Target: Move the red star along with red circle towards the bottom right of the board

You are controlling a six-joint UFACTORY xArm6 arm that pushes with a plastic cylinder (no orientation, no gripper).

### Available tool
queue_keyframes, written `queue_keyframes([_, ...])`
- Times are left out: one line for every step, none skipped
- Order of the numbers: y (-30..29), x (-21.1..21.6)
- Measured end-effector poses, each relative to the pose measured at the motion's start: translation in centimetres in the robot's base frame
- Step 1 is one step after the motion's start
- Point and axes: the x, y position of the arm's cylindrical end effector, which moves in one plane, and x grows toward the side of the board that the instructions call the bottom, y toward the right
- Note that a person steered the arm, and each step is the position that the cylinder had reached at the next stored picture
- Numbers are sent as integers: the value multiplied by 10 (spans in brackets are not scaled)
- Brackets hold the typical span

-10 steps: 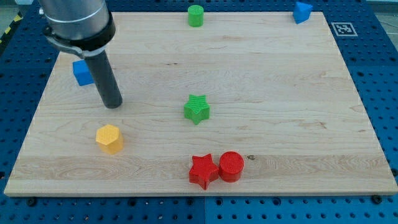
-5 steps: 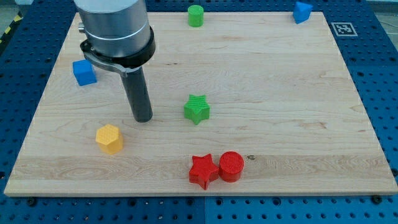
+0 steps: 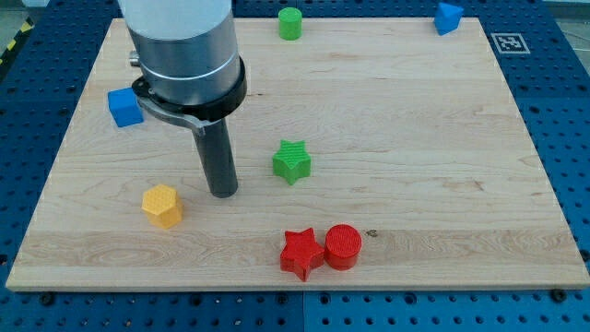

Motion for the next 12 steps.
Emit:
queue_keyframes([-3,15])
queue_keyframes([8,40])
queue_keyframes([14,58])
queue_keyframes([15,84])
queue_keyframes([15,97])
queue_keyframes([15,100])
queue_keyframes([15,101])
queue_keyframes([14,103])
queue_keyframes([16,103])
queue_keyframes([22,103])
queue_keyframes([26,103])
queue_keyframes([26,103])
